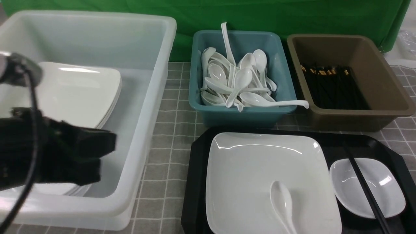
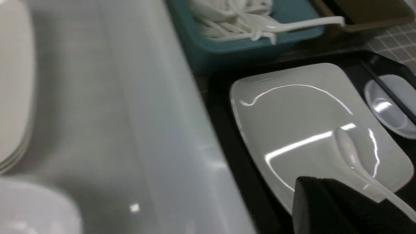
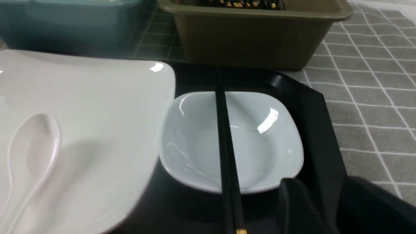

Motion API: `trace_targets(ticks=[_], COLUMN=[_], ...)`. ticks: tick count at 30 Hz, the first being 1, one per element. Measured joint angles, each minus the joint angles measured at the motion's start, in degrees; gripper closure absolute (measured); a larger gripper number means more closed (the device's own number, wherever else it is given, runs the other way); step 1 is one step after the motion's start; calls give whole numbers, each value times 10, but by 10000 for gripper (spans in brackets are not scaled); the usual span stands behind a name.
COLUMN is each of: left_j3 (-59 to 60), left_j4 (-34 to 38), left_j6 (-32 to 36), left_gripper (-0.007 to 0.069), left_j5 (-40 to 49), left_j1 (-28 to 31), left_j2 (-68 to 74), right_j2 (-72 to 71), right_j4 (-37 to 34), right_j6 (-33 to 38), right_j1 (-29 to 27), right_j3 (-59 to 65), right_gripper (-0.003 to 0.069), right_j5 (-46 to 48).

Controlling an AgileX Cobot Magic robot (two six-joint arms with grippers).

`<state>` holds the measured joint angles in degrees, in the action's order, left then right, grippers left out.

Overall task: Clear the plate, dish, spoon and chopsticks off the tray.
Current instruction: Use the right arm to grab a pair of chopsticks from the plate

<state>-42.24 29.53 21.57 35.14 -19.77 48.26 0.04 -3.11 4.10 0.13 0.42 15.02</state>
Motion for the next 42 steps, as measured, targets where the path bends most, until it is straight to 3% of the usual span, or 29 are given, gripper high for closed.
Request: trace_targets(ticks=[1,5,11,14,17,22,26,29,36,42], left_j3=[-12,-21,-22,-22,-22,-22,-23,-23,-23,-23], left_j4=[8,4,-34,-35,-34,11,31,33,34,34], left_j6=[16,26,27,28,28,30,49,60,95,115], left_gripper=[604,604,604,604,604,604,604,604,604,604], left_j5=[-16,-23,-18,-12,-11,-32,-58,-59,-53,-54], left_j1=[-41,-97,-111,-111,-111,-111,-111,-111,-111,-111], left_j2=[29,47,47,47,47,48,48,46,21,6], right_j2=[0,0,0,0,9,208,413,561,789,887], right_j4=[0,-6,-118,-129,-132,-112,-26,31,58,58], right_j6=[0,-12,-256,-304,-285,-111,-65,-53,-41,-41], right_j1=[0,0,0,0,11,78,101,103,103,82], right_j3=[0,0,0,0,-16,-196,-337,-421,-507,-550], right_gripper=[419,419,419,419,430,454,452,419,309,285], right_j5=[0,-26,-150,-182,-144,78,246,318,308,273])
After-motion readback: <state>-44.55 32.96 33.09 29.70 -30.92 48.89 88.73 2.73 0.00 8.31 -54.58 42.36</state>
